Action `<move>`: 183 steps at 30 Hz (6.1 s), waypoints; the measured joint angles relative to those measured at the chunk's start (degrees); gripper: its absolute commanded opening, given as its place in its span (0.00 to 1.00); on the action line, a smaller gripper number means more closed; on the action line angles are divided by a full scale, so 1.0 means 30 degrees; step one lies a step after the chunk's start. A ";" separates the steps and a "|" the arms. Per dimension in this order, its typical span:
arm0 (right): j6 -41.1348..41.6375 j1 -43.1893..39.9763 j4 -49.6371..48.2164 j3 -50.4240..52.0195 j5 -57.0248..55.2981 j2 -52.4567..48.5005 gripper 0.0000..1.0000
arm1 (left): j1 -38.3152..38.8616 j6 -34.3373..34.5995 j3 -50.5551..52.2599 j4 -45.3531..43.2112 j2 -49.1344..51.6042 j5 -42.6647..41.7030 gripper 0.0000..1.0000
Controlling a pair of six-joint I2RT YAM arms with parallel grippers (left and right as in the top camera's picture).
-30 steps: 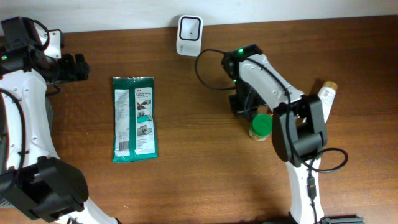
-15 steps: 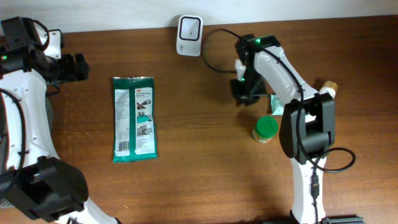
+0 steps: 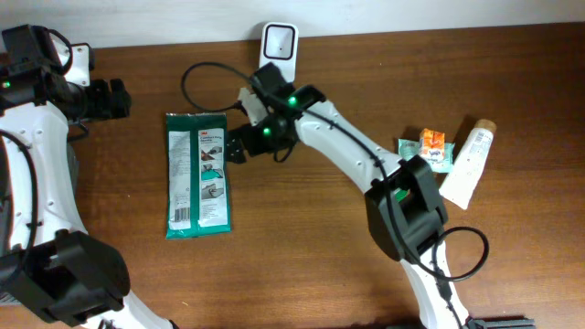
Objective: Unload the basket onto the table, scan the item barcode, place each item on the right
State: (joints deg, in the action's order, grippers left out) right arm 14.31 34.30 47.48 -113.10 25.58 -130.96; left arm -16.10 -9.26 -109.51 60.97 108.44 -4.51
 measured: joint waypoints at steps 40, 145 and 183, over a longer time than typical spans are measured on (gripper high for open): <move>0.6732 0.2922 -0.1348 -0.1005 -0.3366 -0.3395 0.04 | 0.0000 0.0000 0.0000 0.0007 0.0000 0.0000 0.99; 0.4575 -0.1537 -0.6368 0.9661 0.7599 0.1027 0.54 | 0.6448 0.2033 0.5311 -0.2535 0.6754 -0.6907 0.00; 0.2390 -0.4830 -0.3526 0.8320 0.5246 0.3038 0.04 | 0.5617 0.2033 0.3322 0.0393 0.5078 -0.4830 0.00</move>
State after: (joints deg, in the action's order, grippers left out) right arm 21.47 19.81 36.91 -88.14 41.32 -121.84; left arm 0.75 -3.16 -99.55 62.15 123.68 -19.00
